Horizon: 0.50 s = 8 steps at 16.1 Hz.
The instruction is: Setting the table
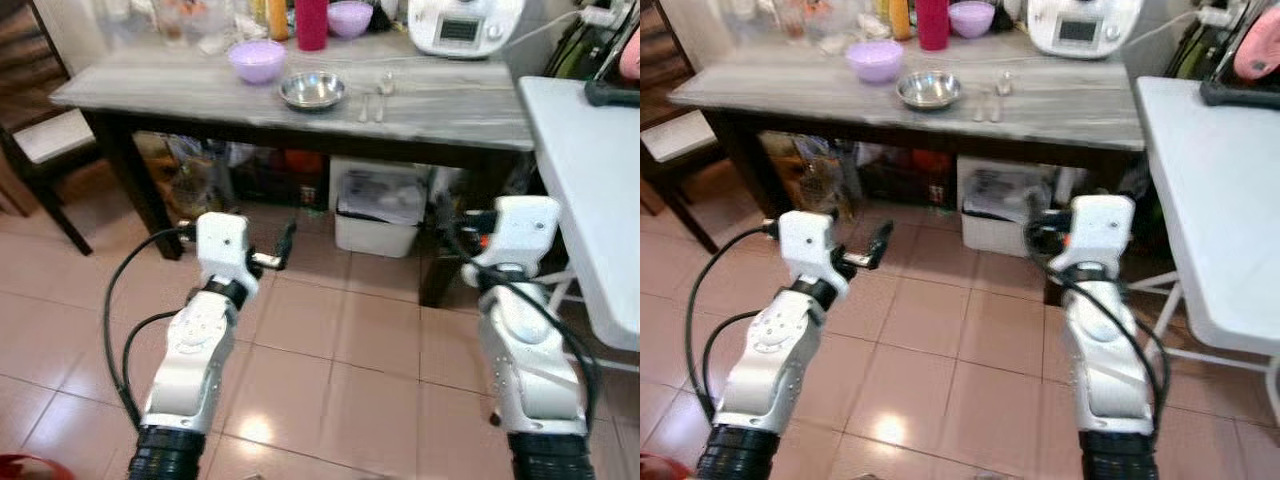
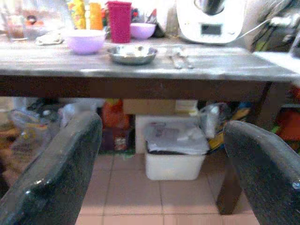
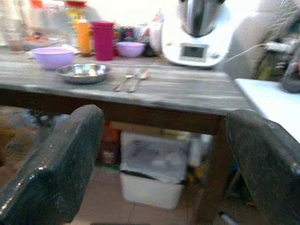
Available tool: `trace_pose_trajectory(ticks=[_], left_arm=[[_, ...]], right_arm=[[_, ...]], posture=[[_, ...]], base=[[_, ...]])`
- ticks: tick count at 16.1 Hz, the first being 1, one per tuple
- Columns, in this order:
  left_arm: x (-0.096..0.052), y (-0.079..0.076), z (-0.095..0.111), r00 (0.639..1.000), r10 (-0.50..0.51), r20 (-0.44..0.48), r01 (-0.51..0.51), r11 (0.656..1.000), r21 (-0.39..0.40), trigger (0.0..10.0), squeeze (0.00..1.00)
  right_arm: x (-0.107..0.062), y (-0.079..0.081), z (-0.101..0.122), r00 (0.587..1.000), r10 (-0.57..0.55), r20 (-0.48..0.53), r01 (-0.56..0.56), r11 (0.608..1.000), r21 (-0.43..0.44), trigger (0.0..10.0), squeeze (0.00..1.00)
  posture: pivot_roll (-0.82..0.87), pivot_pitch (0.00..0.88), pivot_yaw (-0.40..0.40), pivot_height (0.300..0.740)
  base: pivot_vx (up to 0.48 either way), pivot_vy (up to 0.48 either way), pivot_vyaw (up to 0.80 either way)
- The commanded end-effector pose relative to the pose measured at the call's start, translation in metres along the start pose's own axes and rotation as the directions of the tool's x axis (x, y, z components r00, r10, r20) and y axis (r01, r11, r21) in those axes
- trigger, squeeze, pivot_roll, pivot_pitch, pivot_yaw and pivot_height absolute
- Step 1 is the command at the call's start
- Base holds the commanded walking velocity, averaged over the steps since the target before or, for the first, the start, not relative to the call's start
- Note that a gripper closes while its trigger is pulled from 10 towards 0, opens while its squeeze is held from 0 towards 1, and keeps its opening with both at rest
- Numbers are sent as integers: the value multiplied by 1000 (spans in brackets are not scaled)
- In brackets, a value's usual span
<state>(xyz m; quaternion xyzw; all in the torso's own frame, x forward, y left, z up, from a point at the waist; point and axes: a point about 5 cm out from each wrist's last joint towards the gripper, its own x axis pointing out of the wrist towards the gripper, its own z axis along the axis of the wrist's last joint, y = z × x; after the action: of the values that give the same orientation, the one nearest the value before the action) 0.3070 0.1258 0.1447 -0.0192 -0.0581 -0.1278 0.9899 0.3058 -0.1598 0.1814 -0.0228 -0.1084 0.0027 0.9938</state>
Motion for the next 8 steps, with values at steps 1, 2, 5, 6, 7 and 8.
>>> trace_pose_trajectory(ticks=[1, 2, 5, 6, 7, 8], left_arm=[[2, -2, 2, 1000, -3, 9, 3, 1000, -1, 10000, 0], [2, -2, 3, 1000, -5, 10, 5, 1000, 0, 10000, 0], [3, -3, 3, 1000, -11, 13, 11, 1000, 0, 10000, 0], [4, -3, 4, 1000, -11, 15, 11, 1000, -2, 10000, 0], [4, -4, 4, 1000, -12, 15, 12, 1000, -2, 10000, 0], [4, -3, 4, 1000, -12, 15, 12, 1000, -3, 10000, 0]], right_arm=[[0, -6, 1, 1000, -24, -2, 24, 1000, -9, 10000, 0], [0, -7, 1, 1000, -27, -2, 27, 1000, -12, 10000, 0], [0, -8, 2, 999, -34, 1, 34, 999, -15, 10000, 0], [0, -8, 2, 999, -36, 2, 36, 999, -17, 10000, 0], [0, -9, 2, 999, -39, 2, 39, 999, -18, 10000, 0], [0, -10, 3, 999, -41, 3, 41, 999, -18, 10000, 0]], posture=[[-232, 101, 36, 740], [-232, 101, 36, 740], [-238, 108, 38, 740], [-238, 108, 38, 740], [-238, 108, 38, 740], [-239, 116, 37, 740]], base=[[0, -480, -475], [0, -480, -725], [0, -480, -696], [0, -480, -456], [0, -480, -400], [0, -480, -400]])
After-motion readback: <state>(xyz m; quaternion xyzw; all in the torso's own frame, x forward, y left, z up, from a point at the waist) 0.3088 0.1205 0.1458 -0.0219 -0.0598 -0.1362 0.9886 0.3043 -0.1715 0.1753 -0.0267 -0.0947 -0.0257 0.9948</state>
